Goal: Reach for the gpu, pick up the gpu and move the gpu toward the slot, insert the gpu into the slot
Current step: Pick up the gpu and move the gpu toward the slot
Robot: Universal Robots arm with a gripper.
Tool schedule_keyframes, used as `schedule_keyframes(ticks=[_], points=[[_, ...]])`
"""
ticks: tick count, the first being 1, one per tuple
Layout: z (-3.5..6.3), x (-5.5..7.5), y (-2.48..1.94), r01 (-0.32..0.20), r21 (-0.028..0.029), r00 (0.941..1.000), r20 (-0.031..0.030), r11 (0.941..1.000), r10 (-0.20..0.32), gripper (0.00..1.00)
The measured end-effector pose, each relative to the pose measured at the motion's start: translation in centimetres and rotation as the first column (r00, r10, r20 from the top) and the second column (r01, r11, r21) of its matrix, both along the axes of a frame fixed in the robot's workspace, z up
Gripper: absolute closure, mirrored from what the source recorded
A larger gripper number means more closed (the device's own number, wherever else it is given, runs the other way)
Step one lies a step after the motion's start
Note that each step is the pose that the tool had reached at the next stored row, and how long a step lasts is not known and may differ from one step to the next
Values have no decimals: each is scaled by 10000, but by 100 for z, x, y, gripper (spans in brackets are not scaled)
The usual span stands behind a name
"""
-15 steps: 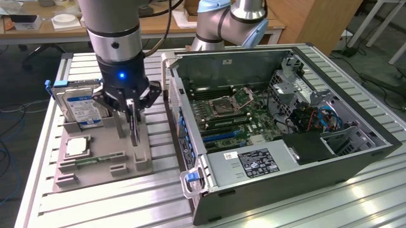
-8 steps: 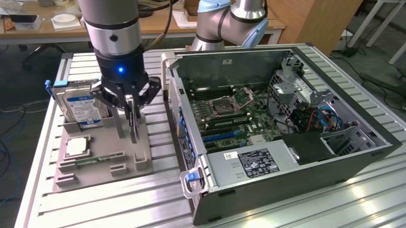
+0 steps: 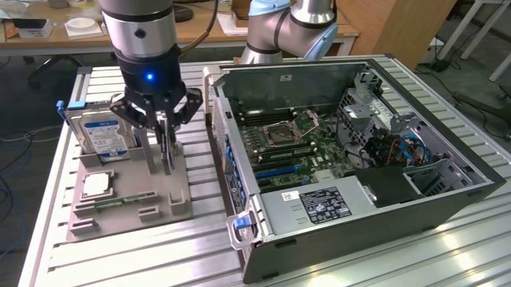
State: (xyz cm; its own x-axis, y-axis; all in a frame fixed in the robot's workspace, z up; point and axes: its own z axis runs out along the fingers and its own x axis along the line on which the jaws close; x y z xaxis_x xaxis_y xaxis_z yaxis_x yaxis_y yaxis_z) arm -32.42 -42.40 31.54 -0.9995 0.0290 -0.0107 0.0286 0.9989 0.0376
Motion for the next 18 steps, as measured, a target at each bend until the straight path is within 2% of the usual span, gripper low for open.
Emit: schedule_keyframes(ticks=[9,13,18], points=[[133,-1,-1,0,2,10000,0,10000,0,73],[168,-1,-3,0,39,10000,0,10000,0,73],[250,-1,-3,0,52,10000,0,10000,0,73]])
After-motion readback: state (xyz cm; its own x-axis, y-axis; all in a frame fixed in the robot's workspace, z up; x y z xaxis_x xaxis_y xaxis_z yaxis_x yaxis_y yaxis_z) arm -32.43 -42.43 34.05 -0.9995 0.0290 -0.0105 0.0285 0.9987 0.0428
